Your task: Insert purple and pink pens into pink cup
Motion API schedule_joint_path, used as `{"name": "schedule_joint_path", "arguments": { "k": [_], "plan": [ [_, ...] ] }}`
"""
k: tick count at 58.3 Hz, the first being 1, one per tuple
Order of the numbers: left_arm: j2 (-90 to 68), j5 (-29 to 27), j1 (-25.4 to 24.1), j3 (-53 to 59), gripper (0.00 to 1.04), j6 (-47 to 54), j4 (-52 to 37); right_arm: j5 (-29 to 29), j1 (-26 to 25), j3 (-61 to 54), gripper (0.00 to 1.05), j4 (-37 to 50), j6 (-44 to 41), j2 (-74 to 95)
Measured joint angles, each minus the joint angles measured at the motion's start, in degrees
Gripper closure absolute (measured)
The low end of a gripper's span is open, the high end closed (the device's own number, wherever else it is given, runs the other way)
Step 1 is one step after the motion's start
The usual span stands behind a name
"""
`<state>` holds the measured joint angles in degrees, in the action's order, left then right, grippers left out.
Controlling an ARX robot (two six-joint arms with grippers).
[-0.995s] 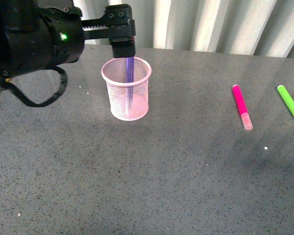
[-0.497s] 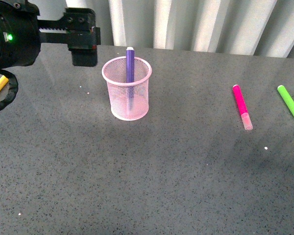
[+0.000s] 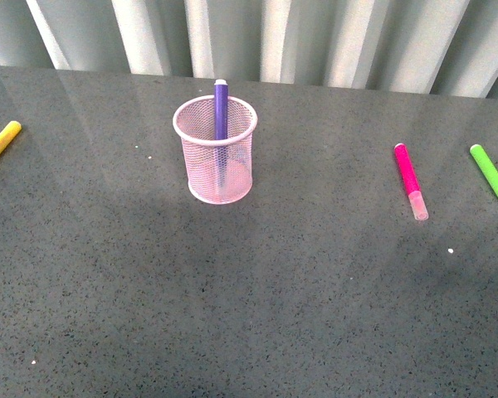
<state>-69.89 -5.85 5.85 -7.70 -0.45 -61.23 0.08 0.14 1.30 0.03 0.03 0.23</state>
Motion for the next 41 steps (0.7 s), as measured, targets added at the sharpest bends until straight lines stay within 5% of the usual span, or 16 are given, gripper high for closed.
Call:
{"name": "schedule_joint_path", "arguments": {
  "k": [14,41],
  "plan": [
    [11.43,5.40,-4.35,3.96,1.01,0.04,7.52,0.02,0.00,0.00,0.07,0.00,-0.02,0.00],
    [32.00,5.73,-5.73,7.19,1.01,0.04,24.44,0.00,0.00,0.00,0.07,0.00,-0.02,0.00]
  ]
}}
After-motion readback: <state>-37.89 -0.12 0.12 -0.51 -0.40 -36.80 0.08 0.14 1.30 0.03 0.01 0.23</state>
